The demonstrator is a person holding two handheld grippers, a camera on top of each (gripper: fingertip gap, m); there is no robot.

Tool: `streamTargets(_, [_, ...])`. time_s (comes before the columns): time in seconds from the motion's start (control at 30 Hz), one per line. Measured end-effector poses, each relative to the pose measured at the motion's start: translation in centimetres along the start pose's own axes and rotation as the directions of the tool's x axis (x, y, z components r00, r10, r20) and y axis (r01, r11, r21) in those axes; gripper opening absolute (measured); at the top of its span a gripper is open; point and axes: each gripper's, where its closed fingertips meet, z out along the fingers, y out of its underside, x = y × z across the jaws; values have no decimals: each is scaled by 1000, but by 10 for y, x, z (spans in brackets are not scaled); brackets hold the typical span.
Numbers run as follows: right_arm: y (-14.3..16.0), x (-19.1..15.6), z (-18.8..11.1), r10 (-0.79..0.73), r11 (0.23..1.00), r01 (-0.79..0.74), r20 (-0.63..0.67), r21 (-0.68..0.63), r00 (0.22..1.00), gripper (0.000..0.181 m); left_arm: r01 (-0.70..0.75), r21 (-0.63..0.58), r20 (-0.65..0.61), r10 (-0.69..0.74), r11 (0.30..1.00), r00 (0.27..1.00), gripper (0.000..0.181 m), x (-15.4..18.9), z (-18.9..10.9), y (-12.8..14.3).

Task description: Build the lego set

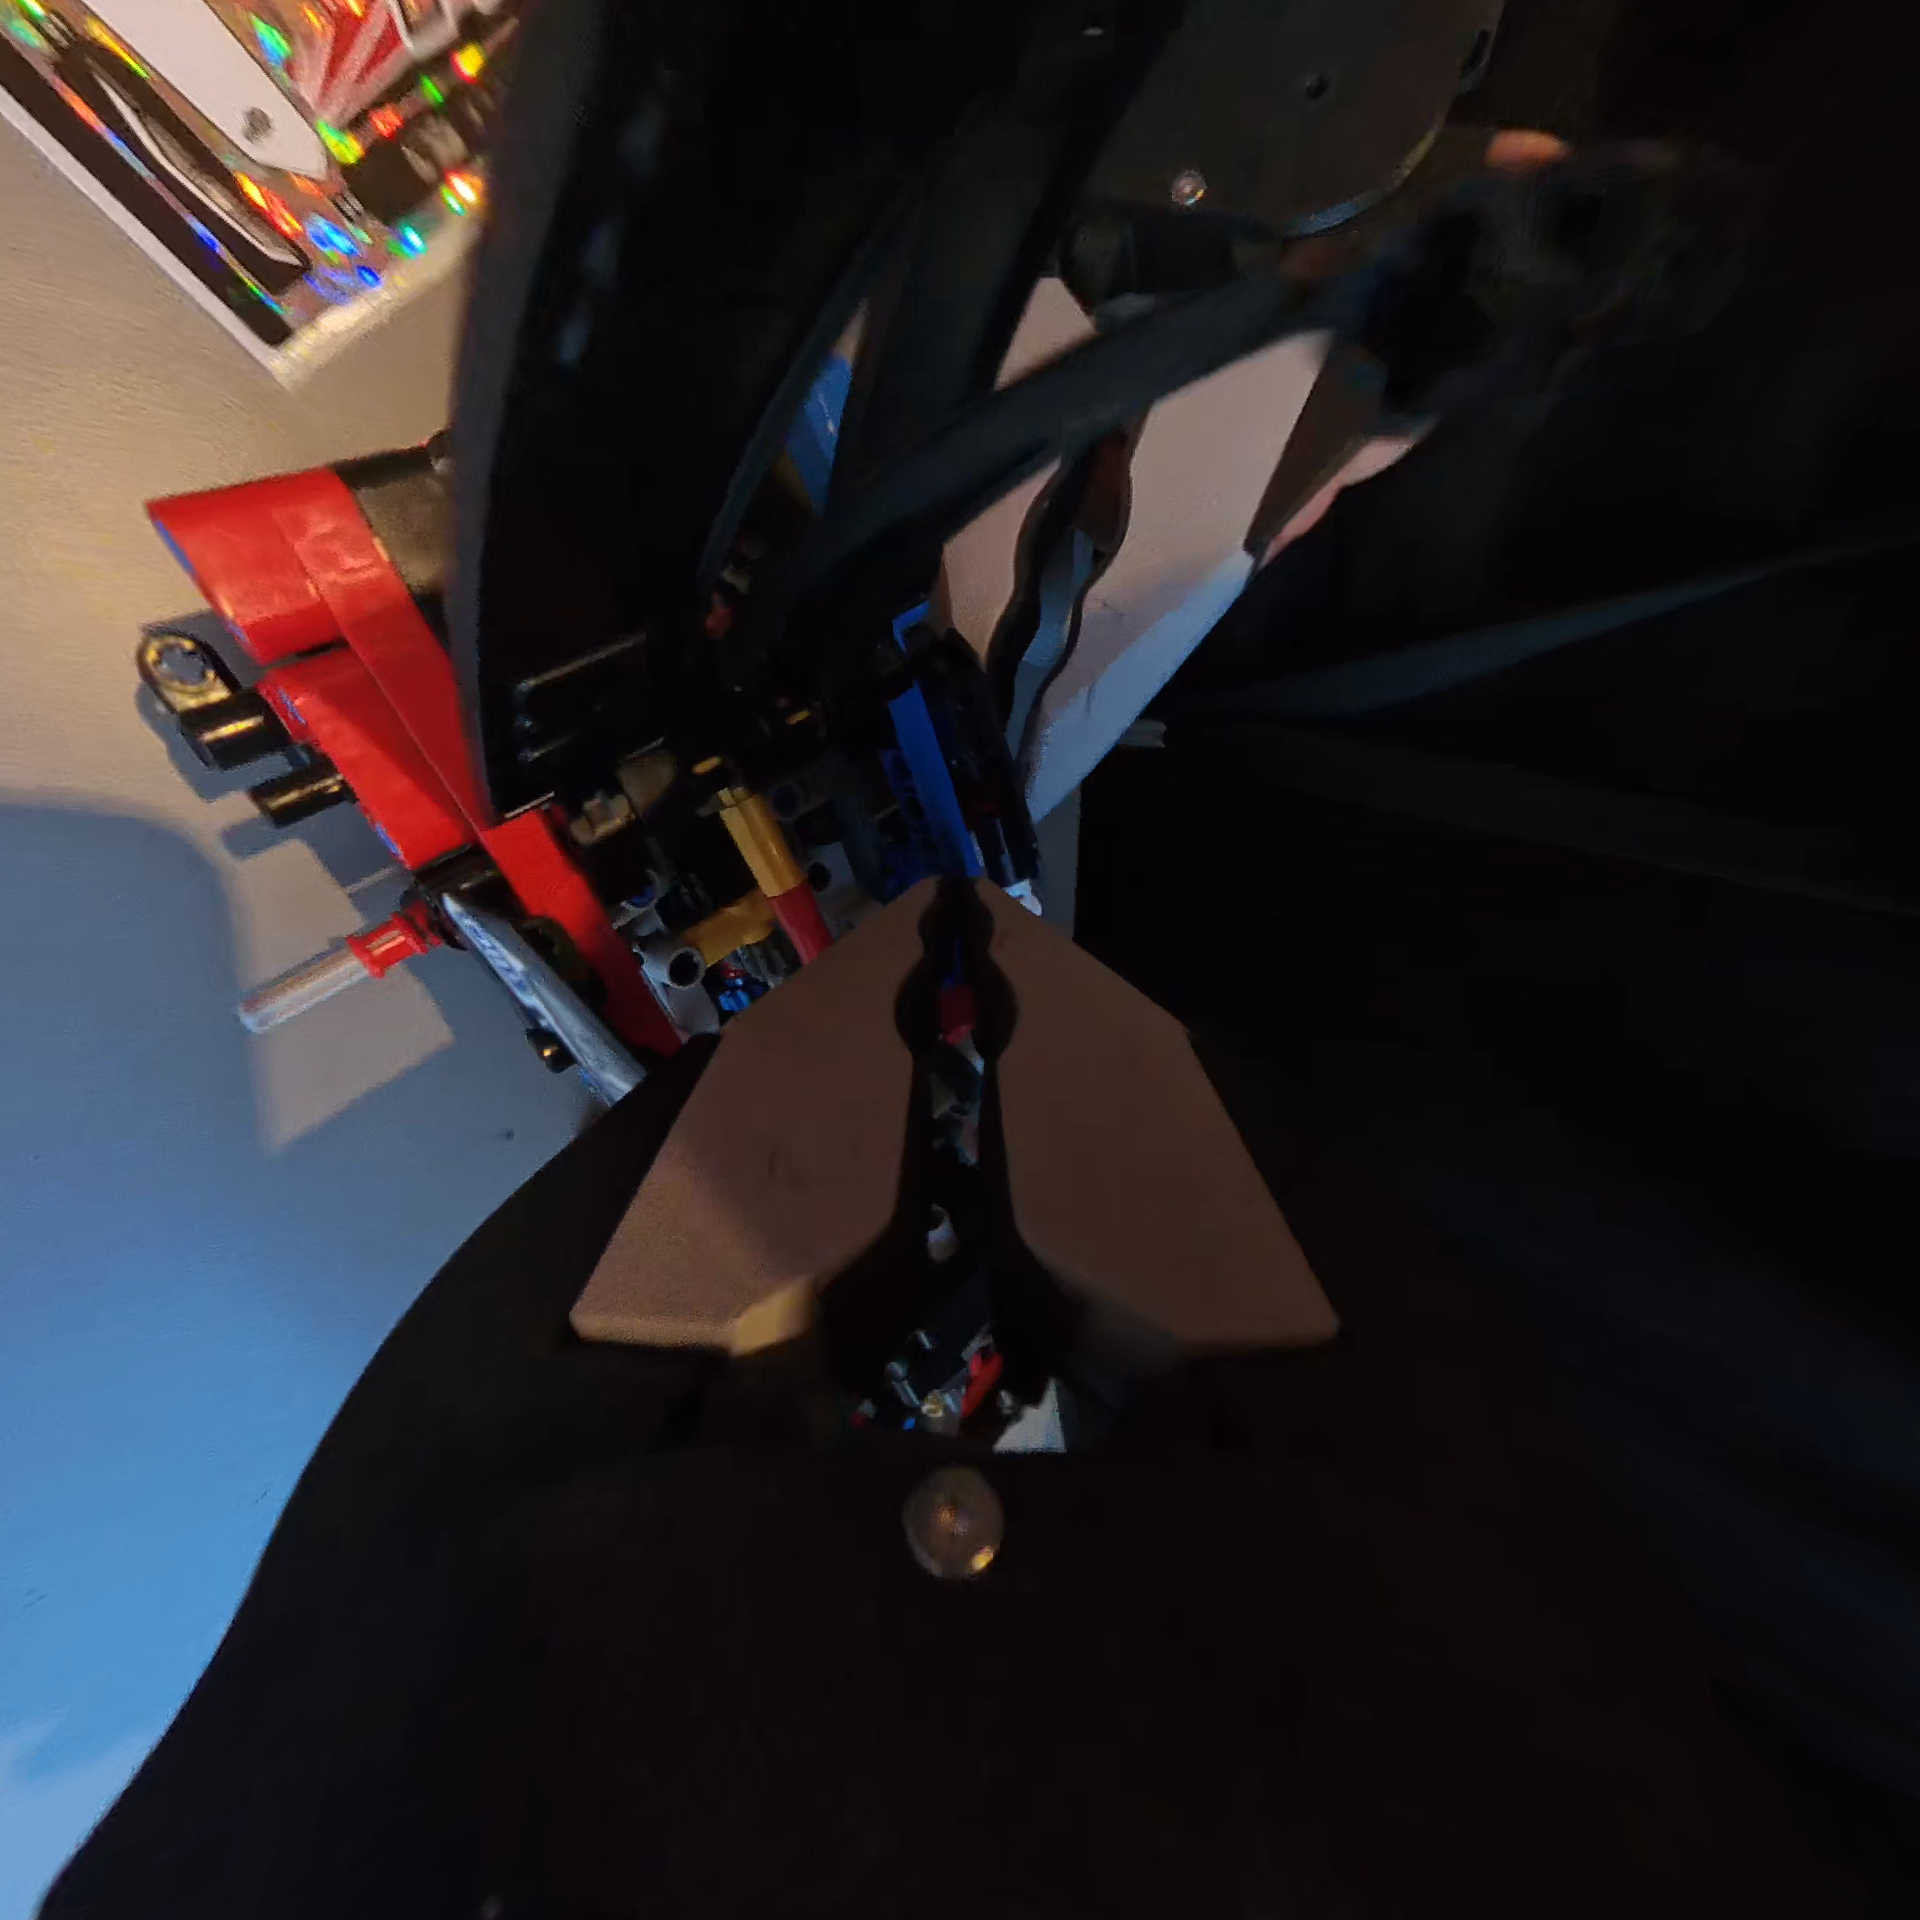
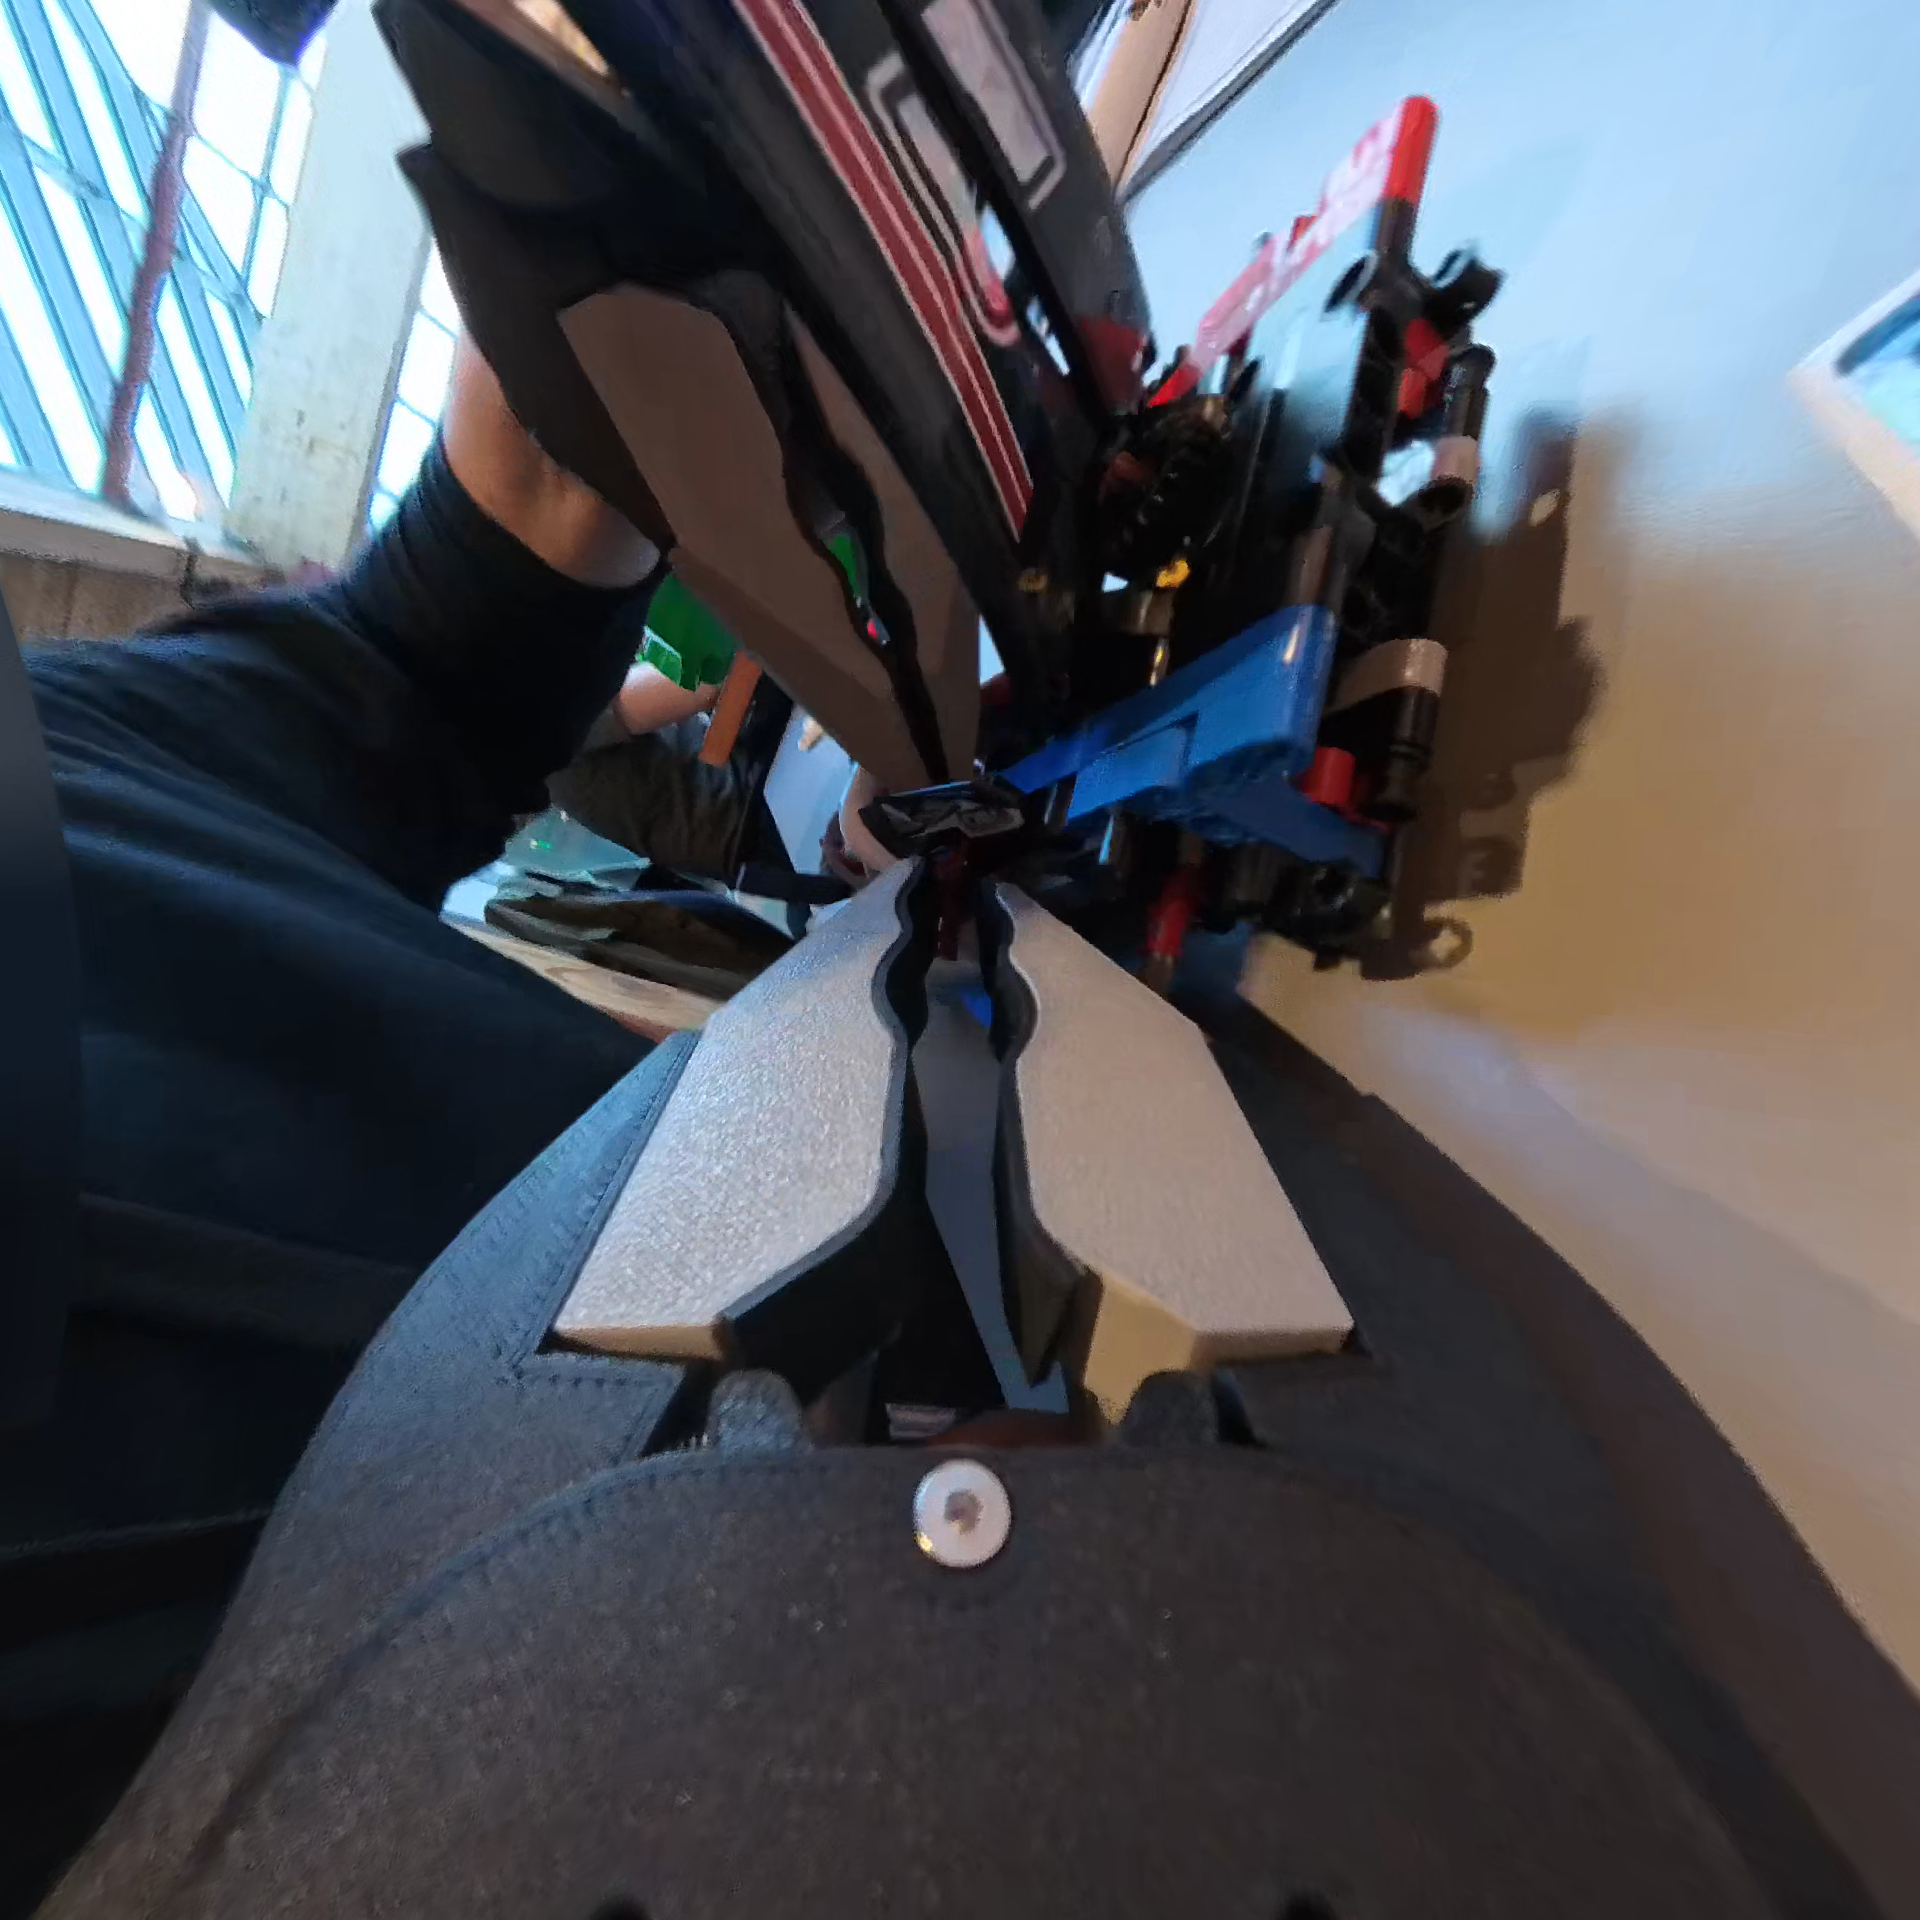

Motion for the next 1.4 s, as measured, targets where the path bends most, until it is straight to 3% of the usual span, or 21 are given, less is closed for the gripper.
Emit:
streamTargets(0.1, [-3, -1, -4, 75, 997, -75, 53, 12, 996, 6, -21, 34, 37, 20, 999, 999, 0, -1, -1, -2])
streamTargets(0.17, [-1, -4, -7, 67, 998, -68, 66, 13, 996, 16, -14, 40, 51, 12, 999, 999, 0, -1, -1, 1])
streamTargets(0.3, [9, -5, -14, 52, 999, -51, 47, -6, 998, 16, 10, 68, 86, -16, 998, 996, 9, 0, -6, 3])
streamTargets(0.47, [19, -8, -29, -182, 977, 180, -11, -113, 983, 16, 13, 78, 196, -28, 997, 980, 25, 1, -13, 2])
streamTargets(0.6, [10, 0, -46, -515, 847, 489, -91, -209, 853, 28, 48, 195, 265, -100, 980, 959, 40, 12, -25, -7])
streamTargets(0.77, [-4, 4, -55, -751, 656, 713, -130, -248, 647, 29, -3, 298, 458, -140, 955, 878, 38, 18, -23, -13])
streamTargets(1.1, [-13, 8, -63, -808, 588, 769, -137, -250, 573, 25, -30, 223, 686, -135, 974, 715, 25, -1, 0, -5])
streamTargets(1.4, [1, 21, -60, -883, 459, 801, -100, -384, 459, 30, -75, 391, 733, -261, 917, 628, 24, 3, -13, -10])
